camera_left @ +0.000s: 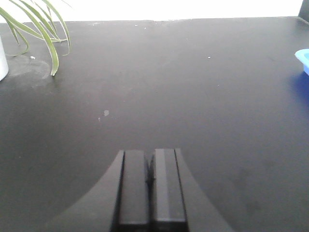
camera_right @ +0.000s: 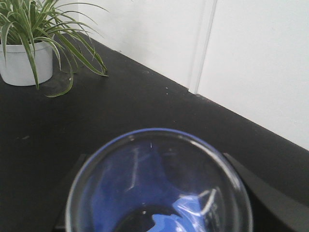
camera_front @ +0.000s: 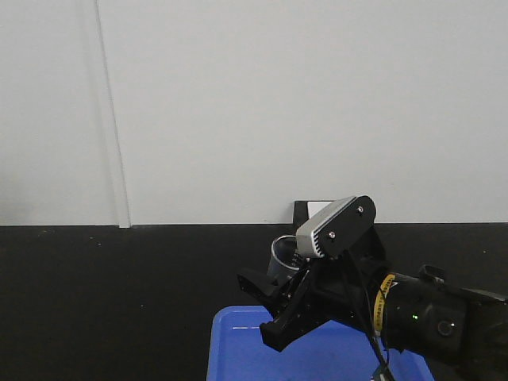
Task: Move beaker to silver tray on left bench
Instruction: 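Close the right gripper on the beaker and lift it from the tray, then hold the beaker in the right gripper while the base drives to the other bench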
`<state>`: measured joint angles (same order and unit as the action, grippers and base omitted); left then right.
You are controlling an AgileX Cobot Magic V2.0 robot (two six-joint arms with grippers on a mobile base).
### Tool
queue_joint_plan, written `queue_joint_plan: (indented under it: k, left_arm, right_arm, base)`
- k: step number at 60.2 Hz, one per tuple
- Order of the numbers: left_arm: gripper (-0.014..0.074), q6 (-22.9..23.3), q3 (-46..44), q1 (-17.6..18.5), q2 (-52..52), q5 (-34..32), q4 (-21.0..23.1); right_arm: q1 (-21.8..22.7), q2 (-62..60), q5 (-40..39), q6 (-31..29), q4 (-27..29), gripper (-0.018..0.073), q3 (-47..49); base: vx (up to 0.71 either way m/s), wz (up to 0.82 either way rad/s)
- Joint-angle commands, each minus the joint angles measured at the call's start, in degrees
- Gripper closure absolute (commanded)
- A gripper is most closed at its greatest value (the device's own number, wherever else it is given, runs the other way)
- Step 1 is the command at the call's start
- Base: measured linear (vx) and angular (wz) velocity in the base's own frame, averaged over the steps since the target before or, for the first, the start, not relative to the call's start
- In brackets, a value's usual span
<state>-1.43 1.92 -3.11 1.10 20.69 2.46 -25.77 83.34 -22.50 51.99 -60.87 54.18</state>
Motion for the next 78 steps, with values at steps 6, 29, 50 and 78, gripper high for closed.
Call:
queue_joint_plan:
  k: [6,29,50,78]
  left_arm:
    - [0.0595,0.02,1.08,-0.01,0.31,-4.51,0.46]
    - [0.0595,0.02,1.08,-0.01,0.31,-4.51,0.46]
    - [0.0595,0.02,1.08,-0.01,0.31,-4.51,0.46]
    - [0.0595,0.02,1.08,-0.01,0.31,-4.51,0.46]
  right_arm:
    - [0.03,-2.27,-2.33,-0.06,1.24,0.057,1.89]
    - [0.17,-2.27,-2.33,-0.06,1.24,0.0571,1.89]
    - [0.17,-2.27,-2.33,-0.06,1.24,0.0571,1.89]
    - [0.16,-2.27,-2.33,-0.11,1.24,0.0571,1.89]
  base:
    - [-0.01,0.01]
    - [-0.06,0.0]
    - [-0.19,0.0]
    - [-0.3,0.02]
